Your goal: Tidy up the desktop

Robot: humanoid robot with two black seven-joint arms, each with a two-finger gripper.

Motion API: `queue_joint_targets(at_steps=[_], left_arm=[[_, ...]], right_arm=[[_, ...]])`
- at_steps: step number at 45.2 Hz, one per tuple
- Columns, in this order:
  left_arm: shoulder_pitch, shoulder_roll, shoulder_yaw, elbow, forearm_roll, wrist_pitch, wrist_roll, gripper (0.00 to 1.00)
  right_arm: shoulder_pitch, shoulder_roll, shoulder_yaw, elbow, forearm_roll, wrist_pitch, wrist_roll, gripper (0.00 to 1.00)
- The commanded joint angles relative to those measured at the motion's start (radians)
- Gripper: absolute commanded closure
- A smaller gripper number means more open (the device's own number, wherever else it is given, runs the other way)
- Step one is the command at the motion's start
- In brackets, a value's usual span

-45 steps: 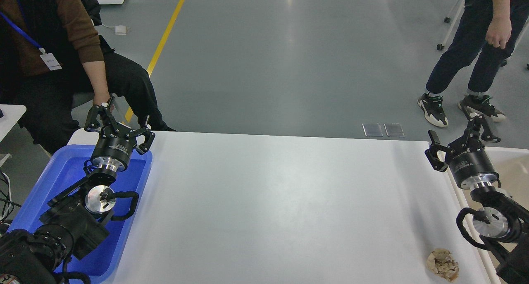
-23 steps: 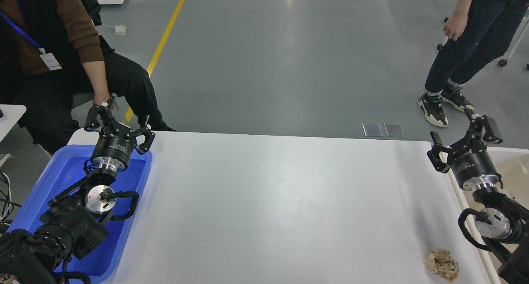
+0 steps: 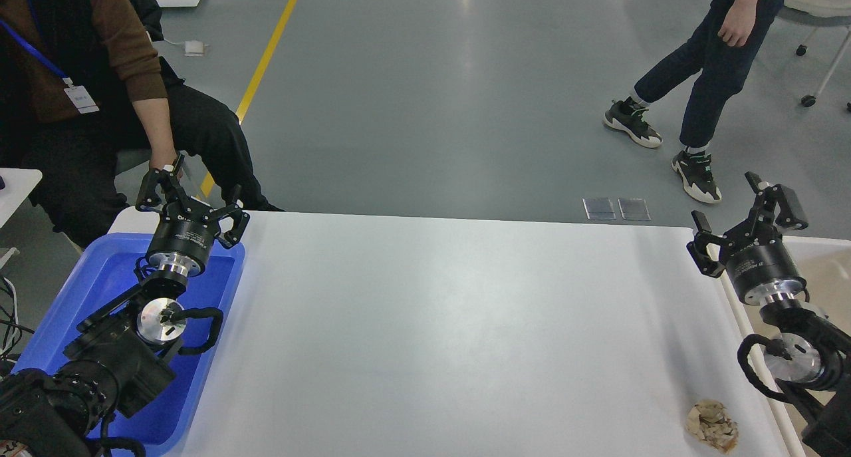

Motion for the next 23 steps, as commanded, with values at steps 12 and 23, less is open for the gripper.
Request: queue_joint_targets(at_steps=[12, 23], left_arm=[[0.0, 0.0, 0.0, 0.0, 0.0, 0.0, 0.0, 0.0], [0.0, 0.0, 0.0, 0.0, 0.0, 0.0, 0.0, 0.0]], right_arm=[[0.017, -0.126, -0.214, 0.009, -0.012, -0.05, 0.001, 0.0], [0.02, -0.275, -0.377, 0.055, -0.084, -0.056, 0.001, 0.0]])
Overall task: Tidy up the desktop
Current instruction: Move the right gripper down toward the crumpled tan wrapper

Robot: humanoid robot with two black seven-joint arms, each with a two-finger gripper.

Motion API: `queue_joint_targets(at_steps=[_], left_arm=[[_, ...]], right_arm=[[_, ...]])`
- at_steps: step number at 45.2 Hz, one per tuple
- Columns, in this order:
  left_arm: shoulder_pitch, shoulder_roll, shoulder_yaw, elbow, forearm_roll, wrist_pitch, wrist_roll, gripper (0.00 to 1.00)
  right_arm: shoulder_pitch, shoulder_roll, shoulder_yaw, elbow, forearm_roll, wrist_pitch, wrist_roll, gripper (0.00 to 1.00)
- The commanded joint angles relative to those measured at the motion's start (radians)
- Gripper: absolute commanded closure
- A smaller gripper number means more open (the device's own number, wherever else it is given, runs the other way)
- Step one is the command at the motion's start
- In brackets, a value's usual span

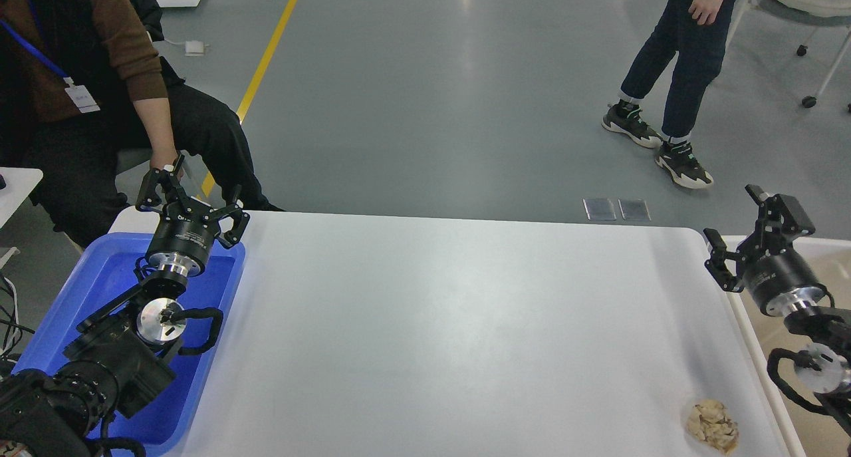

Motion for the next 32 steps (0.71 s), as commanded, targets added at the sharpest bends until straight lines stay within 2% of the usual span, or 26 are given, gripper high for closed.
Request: queue_joint_targets(at_steps=[1, 11, 17, 25, 32], left_arm=[[0.001, 0.0, 0.0, 0.0, 0.0, 0.0, 0.0, 0.0], [-0.001, 0.0, 0.0, 0.0, 0.0, 0.0, 0.0, 0.0], [-0.001, 0.0, 0.0, 0.0, 0.0, 0.0, 0.0, 0.0], [-0.001, 0.0, 0.0, 0.0, 0.0, 0.0, 0.0, 0.0], [-0.001, 0.0, 0.0, 0.0, 0.0, 0.0, 0.0, 0.0]], right_arm=[[0.011, -0.143, -0.157, 0.052, -0.081, -0.015, 0.0, 0.0], [0.019, -0.367, -0.183, 0.3, -0.321, -0.034, -0.002, 0.0], [0.019, -0.45, -0.195, 0.408, -0.543, -0.08, -0.005, 0.0], [0.04, -0.482, -0.275, 0.408, -0.74, -0.162, -0.028, 0.0], [0.095, -0.482, -0.439, 0.4, -0.755, -0.212, -0.097, 0.01]])
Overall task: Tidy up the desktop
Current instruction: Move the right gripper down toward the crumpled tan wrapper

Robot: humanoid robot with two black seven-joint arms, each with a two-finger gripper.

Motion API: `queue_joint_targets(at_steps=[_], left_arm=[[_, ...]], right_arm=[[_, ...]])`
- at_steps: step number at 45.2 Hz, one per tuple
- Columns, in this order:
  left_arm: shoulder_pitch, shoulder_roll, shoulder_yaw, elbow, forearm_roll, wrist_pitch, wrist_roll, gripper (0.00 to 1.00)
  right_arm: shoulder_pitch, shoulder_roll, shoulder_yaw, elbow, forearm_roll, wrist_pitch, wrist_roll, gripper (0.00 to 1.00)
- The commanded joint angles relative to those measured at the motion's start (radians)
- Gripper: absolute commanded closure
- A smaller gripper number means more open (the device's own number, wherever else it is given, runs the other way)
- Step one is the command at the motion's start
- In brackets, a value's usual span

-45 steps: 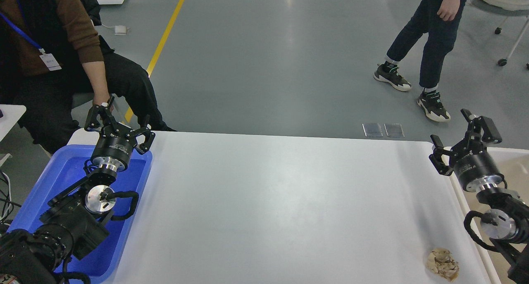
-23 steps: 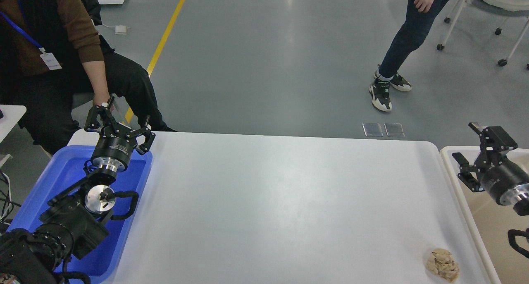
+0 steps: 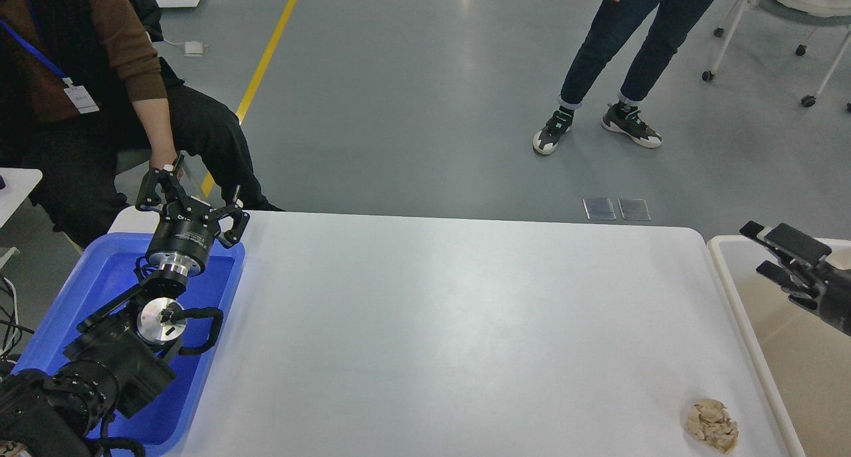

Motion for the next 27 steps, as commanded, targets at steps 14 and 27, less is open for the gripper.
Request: queue_joint_targets(at_steps=[14, 27], left_arm=[[0.0, 0.0, 0.0, 0.0, 0.0, 0.0, 0.0, 0.0], [0.0, 0.0, 0.0, 0.0, 0.0, 0.0, 0.0, 0.0]], right_arm=[[0.106, -0.02, -0.385, 0.052, -0.244, -0.097, -0.07, 0.01], [0.106, 0.079, -0.42, 0.035, -0.377, -0.098, -0.069, 0.01]])
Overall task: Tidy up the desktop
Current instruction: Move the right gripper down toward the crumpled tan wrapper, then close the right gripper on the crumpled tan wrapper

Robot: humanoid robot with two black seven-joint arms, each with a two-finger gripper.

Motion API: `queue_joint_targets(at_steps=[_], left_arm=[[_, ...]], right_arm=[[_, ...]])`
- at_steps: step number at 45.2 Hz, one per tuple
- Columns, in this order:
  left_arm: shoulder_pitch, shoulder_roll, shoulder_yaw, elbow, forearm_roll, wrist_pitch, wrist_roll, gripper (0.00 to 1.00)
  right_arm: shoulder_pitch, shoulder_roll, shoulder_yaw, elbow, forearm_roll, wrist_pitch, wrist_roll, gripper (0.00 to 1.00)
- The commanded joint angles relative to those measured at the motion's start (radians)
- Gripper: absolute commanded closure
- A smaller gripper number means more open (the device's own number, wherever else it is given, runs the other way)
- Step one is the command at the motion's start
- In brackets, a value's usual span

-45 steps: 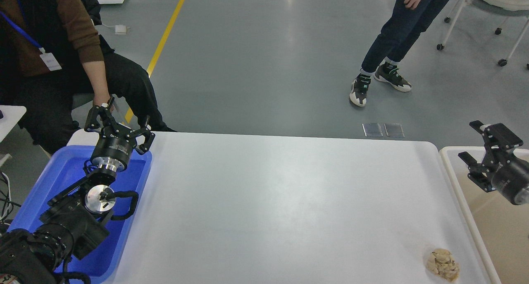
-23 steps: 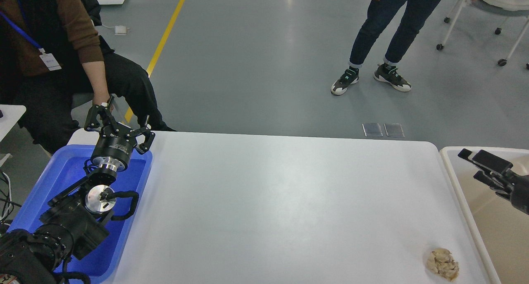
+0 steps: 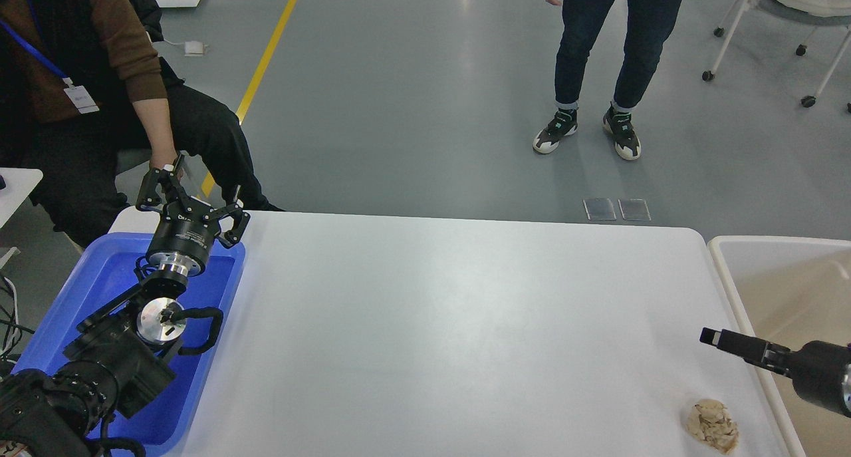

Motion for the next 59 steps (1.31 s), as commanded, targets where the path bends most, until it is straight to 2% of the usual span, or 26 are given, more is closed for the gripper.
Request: queue_joint_targets(at_steps=[1, 11, 59], left_arm=[[0.0, 0.0, 0.0, 0.0, 0.0, 0.0, 0.0, 0.0], [0.001, 0.0, 0.0, 0.0, 0.0, 0.0, 0.0, 0.0], [0.0, 0.0, 0.0, 0.0, 0.0, 0.0, 0.0, 0.0]], right_arm=[[0.01, 0.066, -0.064, -0.008, -0.11, -0.008, -0.003, 0.01], [0.0, 0.15, -0.108, -0.169, -0.108, -0.017, 0.005, 0.01], [-0.092, 0.153, -0.128, -0.166, -0.114, -0.023, 0.017, 0.01]])
